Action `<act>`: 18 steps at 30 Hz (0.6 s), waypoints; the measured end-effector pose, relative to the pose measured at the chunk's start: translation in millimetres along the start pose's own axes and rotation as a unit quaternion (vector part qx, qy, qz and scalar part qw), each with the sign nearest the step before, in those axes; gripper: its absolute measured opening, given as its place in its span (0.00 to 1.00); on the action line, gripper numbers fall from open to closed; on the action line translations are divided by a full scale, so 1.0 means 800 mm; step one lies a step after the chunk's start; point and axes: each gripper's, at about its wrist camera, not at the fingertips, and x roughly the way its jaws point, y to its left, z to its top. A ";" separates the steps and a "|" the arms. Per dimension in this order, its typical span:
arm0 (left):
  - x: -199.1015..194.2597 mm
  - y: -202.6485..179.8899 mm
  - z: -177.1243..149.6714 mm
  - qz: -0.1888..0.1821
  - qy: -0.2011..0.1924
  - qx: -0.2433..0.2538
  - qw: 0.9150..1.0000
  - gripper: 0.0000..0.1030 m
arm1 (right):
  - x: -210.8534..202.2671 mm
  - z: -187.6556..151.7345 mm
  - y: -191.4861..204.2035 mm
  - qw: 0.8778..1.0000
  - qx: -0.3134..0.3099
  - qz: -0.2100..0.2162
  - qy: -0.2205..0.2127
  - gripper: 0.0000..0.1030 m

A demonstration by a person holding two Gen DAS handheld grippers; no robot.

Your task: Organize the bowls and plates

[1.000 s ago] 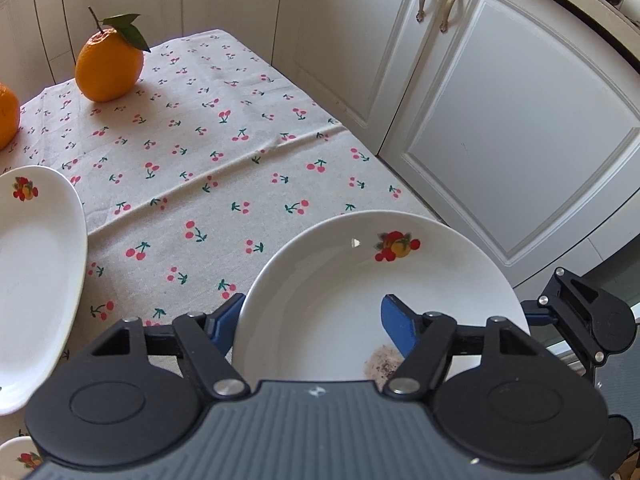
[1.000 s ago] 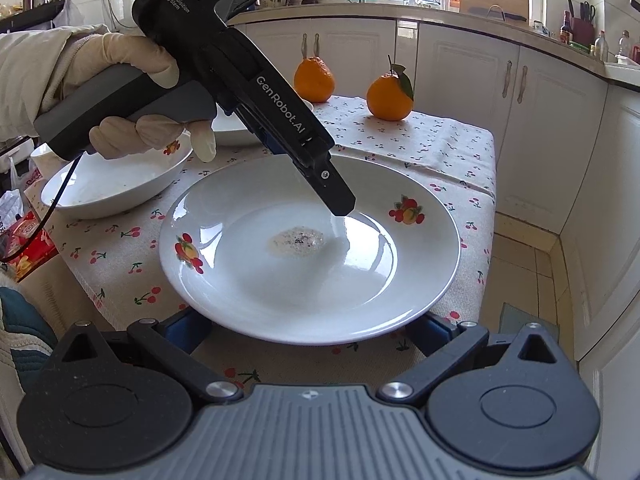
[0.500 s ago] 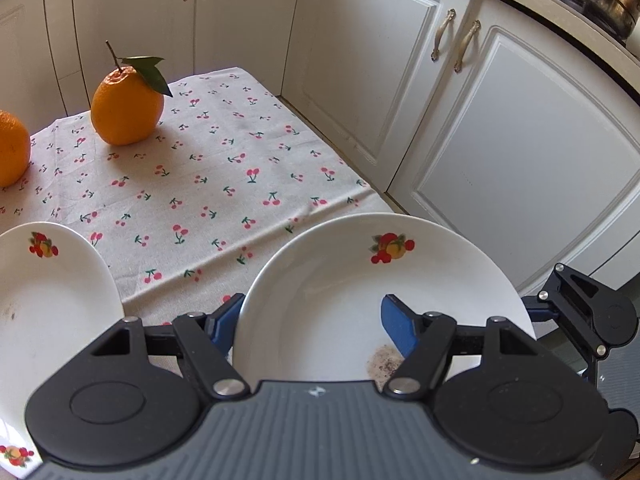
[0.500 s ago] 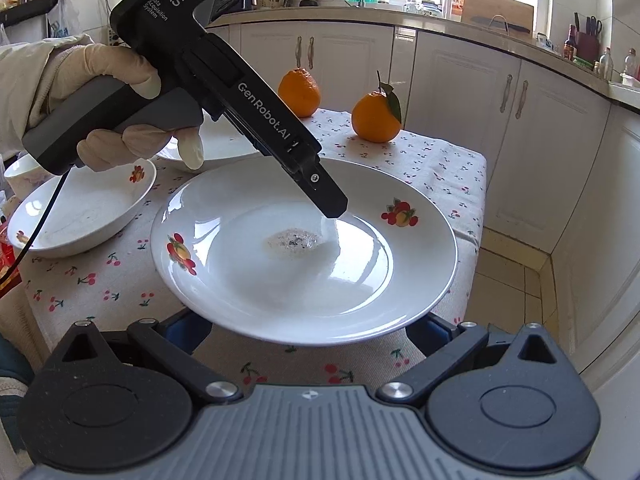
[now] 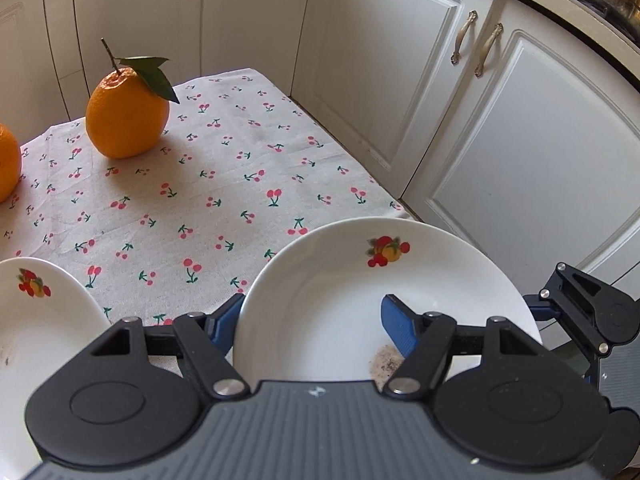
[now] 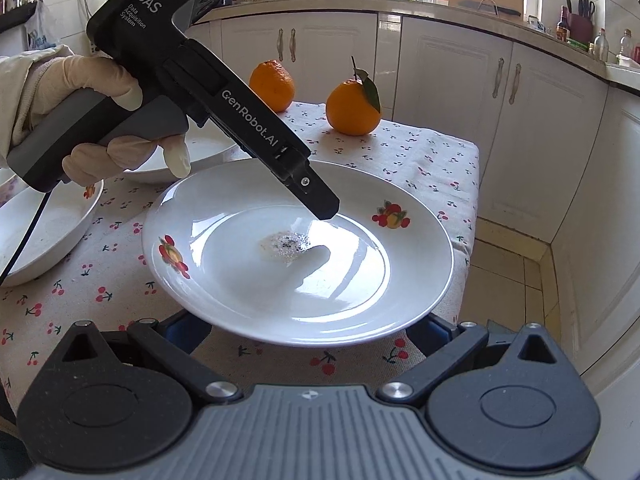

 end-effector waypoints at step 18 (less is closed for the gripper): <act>0.004 0.005 -0.002 0.005 -0.001 -0.002 1.000 0.76 | 0.011 0.000 0.006 1.000 -0.006 0.001 0.029 1.00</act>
